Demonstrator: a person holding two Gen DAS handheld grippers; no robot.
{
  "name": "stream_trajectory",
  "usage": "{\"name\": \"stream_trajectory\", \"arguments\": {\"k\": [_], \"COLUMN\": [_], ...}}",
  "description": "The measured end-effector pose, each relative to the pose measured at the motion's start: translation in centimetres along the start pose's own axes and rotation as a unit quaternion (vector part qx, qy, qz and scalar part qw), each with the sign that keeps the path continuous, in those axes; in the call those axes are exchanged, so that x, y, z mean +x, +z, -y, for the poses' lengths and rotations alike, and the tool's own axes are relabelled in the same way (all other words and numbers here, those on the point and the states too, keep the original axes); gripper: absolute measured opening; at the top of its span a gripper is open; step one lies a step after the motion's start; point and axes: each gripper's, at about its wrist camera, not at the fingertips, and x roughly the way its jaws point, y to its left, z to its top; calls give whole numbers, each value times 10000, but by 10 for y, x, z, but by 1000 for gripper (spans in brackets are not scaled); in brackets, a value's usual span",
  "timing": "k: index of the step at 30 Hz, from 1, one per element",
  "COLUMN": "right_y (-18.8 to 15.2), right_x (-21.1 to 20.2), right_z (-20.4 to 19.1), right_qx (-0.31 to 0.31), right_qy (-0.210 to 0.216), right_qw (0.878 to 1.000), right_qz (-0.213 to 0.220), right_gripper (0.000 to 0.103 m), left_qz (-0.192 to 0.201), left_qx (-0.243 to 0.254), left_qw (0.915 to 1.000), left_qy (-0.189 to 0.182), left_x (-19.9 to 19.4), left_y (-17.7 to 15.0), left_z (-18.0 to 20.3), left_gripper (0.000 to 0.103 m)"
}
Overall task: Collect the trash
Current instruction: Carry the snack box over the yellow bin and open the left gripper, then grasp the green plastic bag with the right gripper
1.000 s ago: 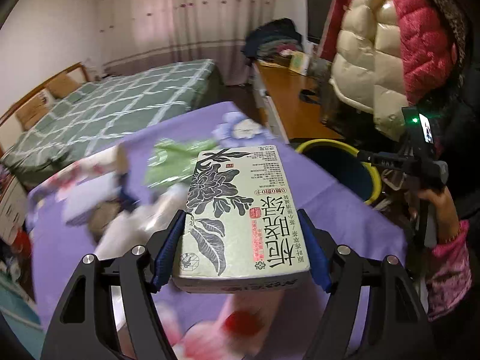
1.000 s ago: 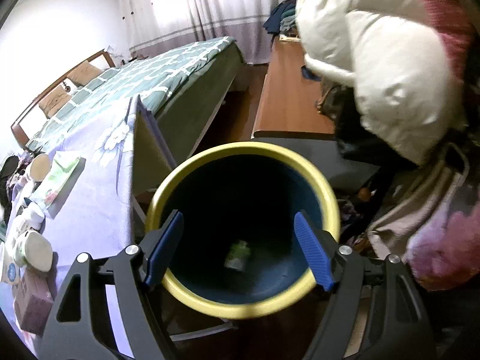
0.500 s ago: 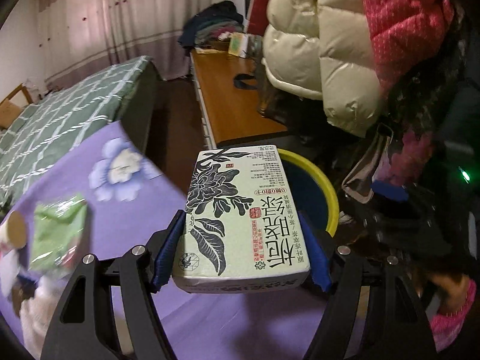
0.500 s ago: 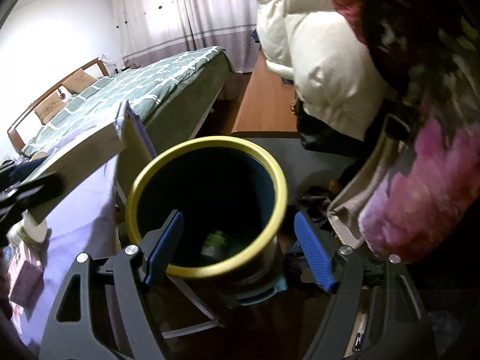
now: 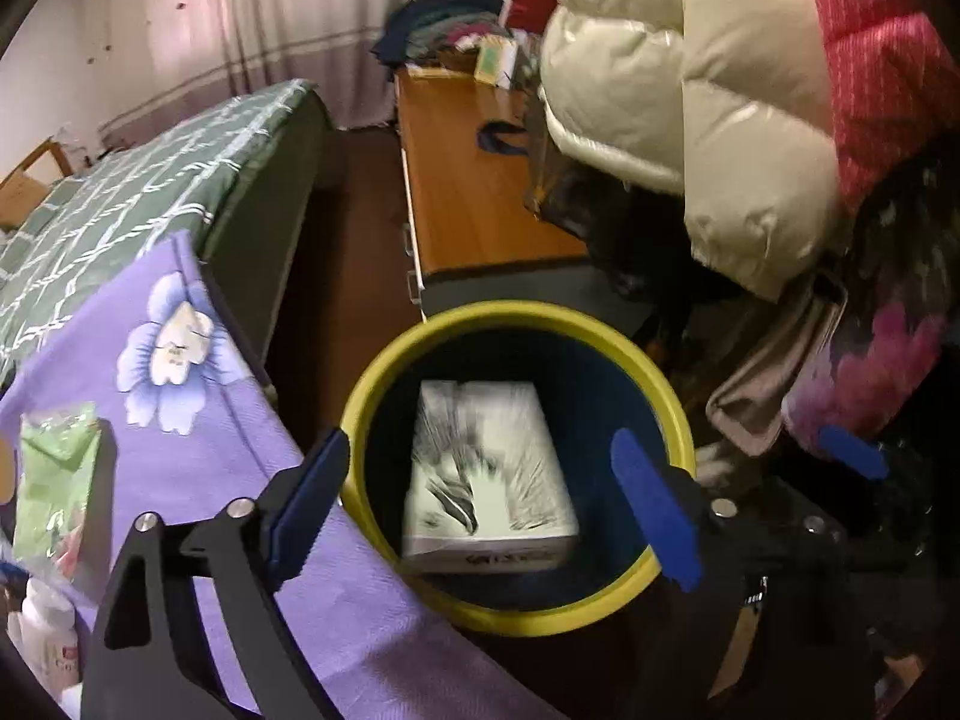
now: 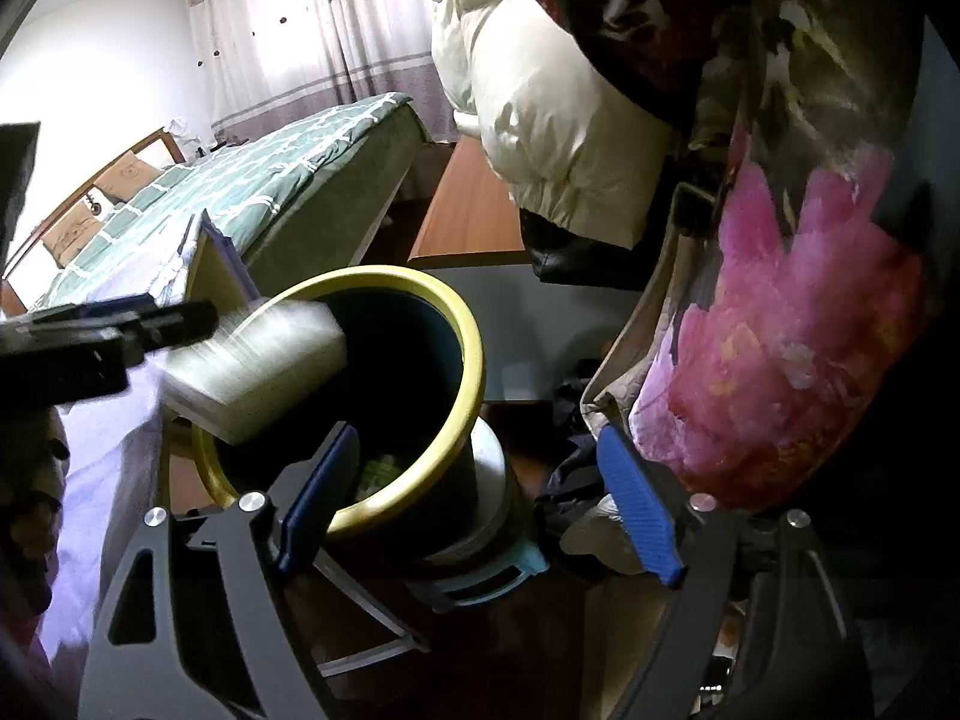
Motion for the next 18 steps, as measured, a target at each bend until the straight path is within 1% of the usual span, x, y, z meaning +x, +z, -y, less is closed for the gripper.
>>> {"name": "stream_trajectory", "arguments": {"k": [3, 5, 7, 10, 13, 16, 18], "right_y": [-1, -2, 0, 4, 9, 14, 19], "right_x": [1, -1, -1, -1, -1, 0, 0], "right_z": [-4, -11, -21, -39, -63, -91, -112], "right_qx": [-21, -62, -130, -295, -509, -731, -895], "right_qy": [84, 123, 215, 319, 471, 584, 651], "right_qw": [10000, 9999, 9997, 9991, 9976, 9956, 9939], "right_qz": [-19, -17, -15, -2, -3, 13, 18], "right_gripper": [78, 78, 78, 78, 78, 78, 78], "left_qz": [184, 383, 601, 821, 1048, 1216, 1283], "left_qx": [-41, -56, -93, -182, -308, -557, -727], "left_qw": [9998, 9992, 9979, 9956, 9913, 9836, 9791], "left_qy": [48, 131, 239, 411, 740, 1211, 1404], "left_x": [-24, -45, -70, -100, -132, -162, -177], "left_y": [-2, -7, -14, -25, -43, -66, -80], "left_z": [-5, -11, -21, -41, -70, -108, -129], "left_gripper": [91, 93, 95, 96, 98, 98, 98]}}
